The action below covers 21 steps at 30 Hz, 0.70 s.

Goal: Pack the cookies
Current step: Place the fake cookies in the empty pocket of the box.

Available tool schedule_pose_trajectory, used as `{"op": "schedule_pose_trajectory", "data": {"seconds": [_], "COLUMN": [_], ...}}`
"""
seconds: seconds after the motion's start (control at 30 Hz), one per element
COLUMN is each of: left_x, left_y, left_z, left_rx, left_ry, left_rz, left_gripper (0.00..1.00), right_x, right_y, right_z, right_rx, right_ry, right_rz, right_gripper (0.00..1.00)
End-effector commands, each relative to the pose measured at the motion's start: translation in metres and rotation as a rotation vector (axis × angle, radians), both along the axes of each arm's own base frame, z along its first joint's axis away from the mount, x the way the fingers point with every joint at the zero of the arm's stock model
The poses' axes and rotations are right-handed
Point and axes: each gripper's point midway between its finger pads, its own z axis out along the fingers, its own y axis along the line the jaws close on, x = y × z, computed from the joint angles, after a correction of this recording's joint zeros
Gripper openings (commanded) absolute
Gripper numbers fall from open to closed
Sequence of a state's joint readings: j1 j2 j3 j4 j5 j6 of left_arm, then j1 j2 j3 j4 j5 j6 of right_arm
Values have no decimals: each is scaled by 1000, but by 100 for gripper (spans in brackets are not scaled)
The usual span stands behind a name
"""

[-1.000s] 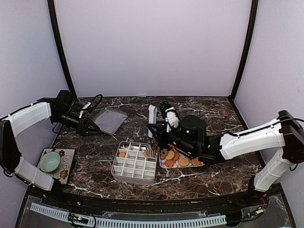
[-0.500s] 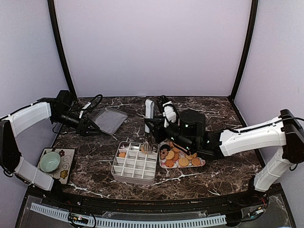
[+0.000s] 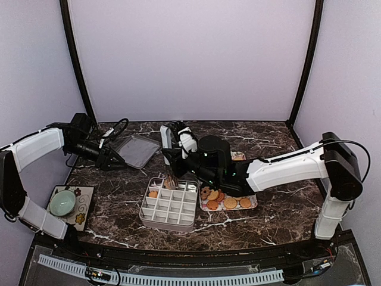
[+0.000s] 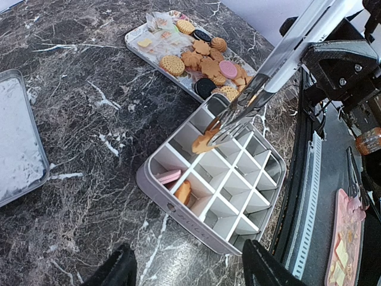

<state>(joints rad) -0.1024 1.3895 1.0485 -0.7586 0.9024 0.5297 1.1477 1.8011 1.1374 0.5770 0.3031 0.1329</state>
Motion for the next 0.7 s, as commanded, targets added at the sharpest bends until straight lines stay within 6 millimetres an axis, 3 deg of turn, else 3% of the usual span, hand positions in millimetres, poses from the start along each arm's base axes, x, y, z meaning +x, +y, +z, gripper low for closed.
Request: {"op": "schedule_pose_trajectory", "data": {"seconds": [0.0,0.33,0.53,0.67], "left_x": [-5,-5,-6,-6], "left_y": [1,0,1,1], "left_z": [6,4,2,2], "left_rx": [-16,-20,-13,-15], "left_ry": [5,13,11,10], "left_rz": [-5,-8,-9,-9], "left_gripper": [62,62,63,63], "right_x": [3,3,2,3], "right_y": [8,13,10,7], "right_z": [35,31,23,29], "right_rx": [58,52,48,66], "right_ry": [-83,-77,-58,-62], "right_rz": [-5,10,10,-2], "right_gripper": [0,0,23,28]}}
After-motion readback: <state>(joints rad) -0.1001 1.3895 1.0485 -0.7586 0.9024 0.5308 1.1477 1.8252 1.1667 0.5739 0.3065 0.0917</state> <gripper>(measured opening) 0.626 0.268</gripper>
